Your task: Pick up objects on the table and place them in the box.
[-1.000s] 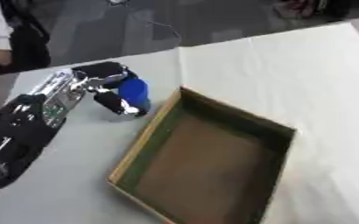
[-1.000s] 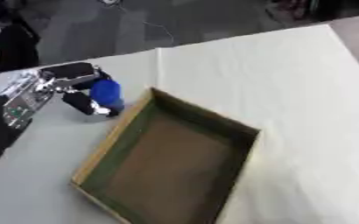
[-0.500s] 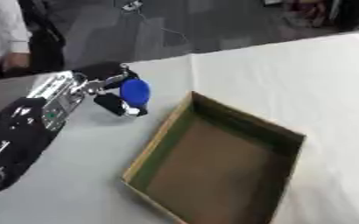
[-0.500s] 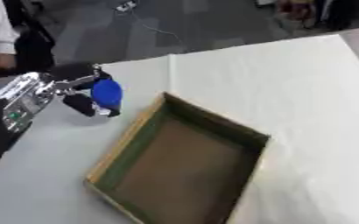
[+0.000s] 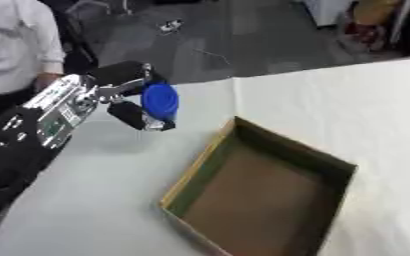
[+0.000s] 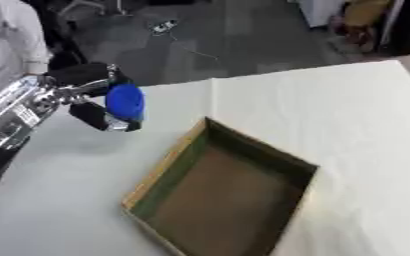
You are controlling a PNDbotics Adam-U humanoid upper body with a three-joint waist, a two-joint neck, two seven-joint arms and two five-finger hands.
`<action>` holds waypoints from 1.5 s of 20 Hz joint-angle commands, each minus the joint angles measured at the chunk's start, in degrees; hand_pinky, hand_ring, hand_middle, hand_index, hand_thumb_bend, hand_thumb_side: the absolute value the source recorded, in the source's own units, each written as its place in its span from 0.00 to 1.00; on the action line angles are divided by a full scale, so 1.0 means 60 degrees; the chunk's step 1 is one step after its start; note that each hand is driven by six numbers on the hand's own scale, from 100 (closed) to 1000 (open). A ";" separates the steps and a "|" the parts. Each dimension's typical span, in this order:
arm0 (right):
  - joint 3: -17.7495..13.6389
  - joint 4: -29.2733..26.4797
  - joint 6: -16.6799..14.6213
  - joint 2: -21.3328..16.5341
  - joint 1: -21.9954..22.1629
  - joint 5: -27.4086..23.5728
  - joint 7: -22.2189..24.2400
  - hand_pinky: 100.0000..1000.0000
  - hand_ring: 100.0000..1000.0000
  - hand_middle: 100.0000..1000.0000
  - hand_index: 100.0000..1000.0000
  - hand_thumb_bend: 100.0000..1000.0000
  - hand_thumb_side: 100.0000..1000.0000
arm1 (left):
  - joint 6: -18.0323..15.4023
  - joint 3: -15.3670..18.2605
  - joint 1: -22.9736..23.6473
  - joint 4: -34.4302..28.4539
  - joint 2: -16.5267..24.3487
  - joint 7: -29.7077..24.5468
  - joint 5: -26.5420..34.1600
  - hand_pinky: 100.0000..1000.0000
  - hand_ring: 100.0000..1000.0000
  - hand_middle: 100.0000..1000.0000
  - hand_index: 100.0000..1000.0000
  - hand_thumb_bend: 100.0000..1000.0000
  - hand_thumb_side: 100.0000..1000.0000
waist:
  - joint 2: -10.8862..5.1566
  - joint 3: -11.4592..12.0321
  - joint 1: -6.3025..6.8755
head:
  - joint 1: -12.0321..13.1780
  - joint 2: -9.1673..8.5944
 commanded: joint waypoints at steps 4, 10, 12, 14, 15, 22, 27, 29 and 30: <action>-0.0185 -0.0146 -0.2244 -0.0396 0.0075 -0.0065 0.2191 0.00 0.37 0.38 0.26 0.00 0.79 | 0.0028 -0.0049 0.0250 -0.1103 0.0547 0.0086 0.0898 0.00 0.00 0.00 0.19 0.00 0.52 | -0.0339 0.0078 -0.0083 | -0.0068 0.0167; -0.0239 -0.0146 -0.2297 -0.0517 0.0207 -0.0097 0.2214 0.00 0.37 0.38 0.26 0.00 0.79 | -0.0003 -0.0251 0.0596 -0.2186 0.0671 0.0114 0.1800 0.00 0.00 0.00 0.19 0.00 0.52 | -0.0526 0.0088 -0.0091 | -0.0051 0.0326; -0.0243 -0.0146 -0.2308 -0.0543 0.0228 -0.0121 0.2237 0.00 0.37 0.38 0.25 0.00 0.79 | 0.0000 -0.0333 0.0661 -0.2547 0.0716 0.0051 0.2054 0.00 0.00 0.00 0.19 0.00 0.52 | -0.0572 0.0082 -0.0094 | -0.0030 0.0338; -0.0251 -0.0146 -0.2311 -0.0560 0.0247 -0.0152 0.2260 0.00 0.37 0.38 0.25 0.00 0.79 | -0.0018 -0.0446 0.0682 -0.2927 0.0751 -0.0038 0.2279 0.00 0.00 0.00 0.19 0.00 0.52 | -0.0615 0.0077 -0.0101 | -0.0009 0.0333; -0.0254 -0.0146 -0.2310 -0.0563 0.0250 -0.0171 0.2271 0.00 0.37 0.38 0.25 0.00 0.79 | -0.0034 -0.0516 0.0667 -0.3108 0.0750 -0.0093 0.2383 0.00 0.00 0.00 0.19 0.00 0.52 | -0.0635 0.0066 -0.0106 | 0.0013 0.0324; -0.0264 -0.0146 -0.2257 -0.0540 0.0205 -0.0323 0.2374 0.00 0.37 0.38 0.25 0.00 0.79 | -0.0051 -0.1094 0.0252 -0.3893 0.0572 -0.0637 0.3032 0.00 0.00 0.00 0.19 0.00 0.52 | -0.0686 -0.0008 -0.0121 | 0.0085 0.0281; -0.0283 -0.0146 -0.2181 -0.0519 0.0107 -0.0435 0.2429 0.01 0.37 0.38 0.25 0.00 0.78 | -0.0038 -0.1407 -0.0096 -0.3971 0.0375 -0.0981 0.3355 0.00 0.00 0.00 0.20 0.00 0.52 | -0.0678 -0.0077 -0.0094 | 0.0118 0.0303; -0.0292 -0.0146 -0.2149 -0.0509 0.0055 -0.0485 0.2449 0.01 0.37 0.38 0.25 0.00 0.78 | -0.0050 -0.1512 -0.0202 -0.3928 0.0272 -0.1097 0.3404 0.00 0.00 0.00 0.20 0.00 0.52 | -0.0669 -0.0109 -0.0084 | 0.0129 0.0301; -0.0296 -0.0146 -0.2132 -0.0504 0.0025 -0.0511 0.2460 0.01 0.37 0.38 0.25 0.00 0.78 | -0.0061 -0.1567 -0.0240 -0.3893 0.0220 -0.1156 0.3406 0.00 0.00 0.00 0.20 0.00 0.52 | -0.0664 -0.0129 -0.0078 | 0.0143 0.0295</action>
